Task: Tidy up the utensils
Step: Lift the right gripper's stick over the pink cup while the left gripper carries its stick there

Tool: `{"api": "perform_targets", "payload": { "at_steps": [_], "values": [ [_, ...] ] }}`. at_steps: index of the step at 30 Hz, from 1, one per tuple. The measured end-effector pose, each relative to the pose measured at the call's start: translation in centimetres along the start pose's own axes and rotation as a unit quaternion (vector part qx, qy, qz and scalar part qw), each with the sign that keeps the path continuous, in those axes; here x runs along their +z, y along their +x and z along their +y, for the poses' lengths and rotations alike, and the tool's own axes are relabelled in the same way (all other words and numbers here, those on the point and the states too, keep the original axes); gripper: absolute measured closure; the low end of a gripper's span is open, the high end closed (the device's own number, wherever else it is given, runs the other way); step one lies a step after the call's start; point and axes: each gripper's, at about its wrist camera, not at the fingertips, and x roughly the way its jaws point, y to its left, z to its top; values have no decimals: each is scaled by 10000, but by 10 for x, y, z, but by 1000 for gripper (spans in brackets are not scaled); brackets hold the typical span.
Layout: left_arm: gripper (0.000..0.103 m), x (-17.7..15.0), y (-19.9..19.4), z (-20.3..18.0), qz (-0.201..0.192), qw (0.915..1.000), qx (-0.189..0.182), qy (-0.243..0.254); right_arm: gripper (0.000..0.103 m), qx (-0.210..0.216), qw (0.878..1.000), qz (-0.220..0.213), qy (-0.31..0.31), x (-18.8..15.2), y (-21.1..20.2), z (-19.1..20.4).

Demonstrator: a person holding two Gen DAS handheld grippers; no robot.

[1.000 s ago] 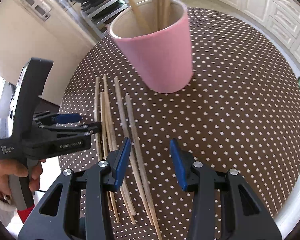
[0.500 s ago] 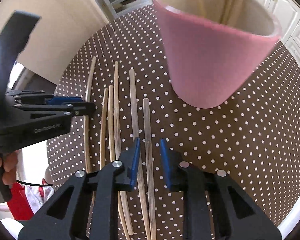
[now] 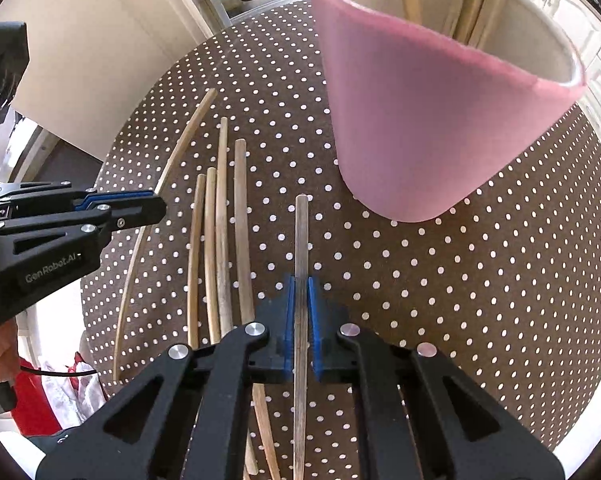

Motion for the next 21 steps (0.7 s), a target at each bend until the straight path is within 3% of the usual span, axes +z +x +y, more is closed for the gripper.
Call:
{"api": "perform_targets", "payload": {
  "at_steps": [7,14,21],
  "values": [
    [97,-2,-36,-3,-259,9991,-326,51,98,146,9982,-407,411,-13,-35,-18],
    [97,-9,-79,4,-589,9960,-627,246,98,194,9908,-1068,803,-25,-97,-32],
    [97,-15,-122,-5,-1153,9871,-1018,452,98,8,9828,-1584,954,-40,-142,-21]
  ]
}}
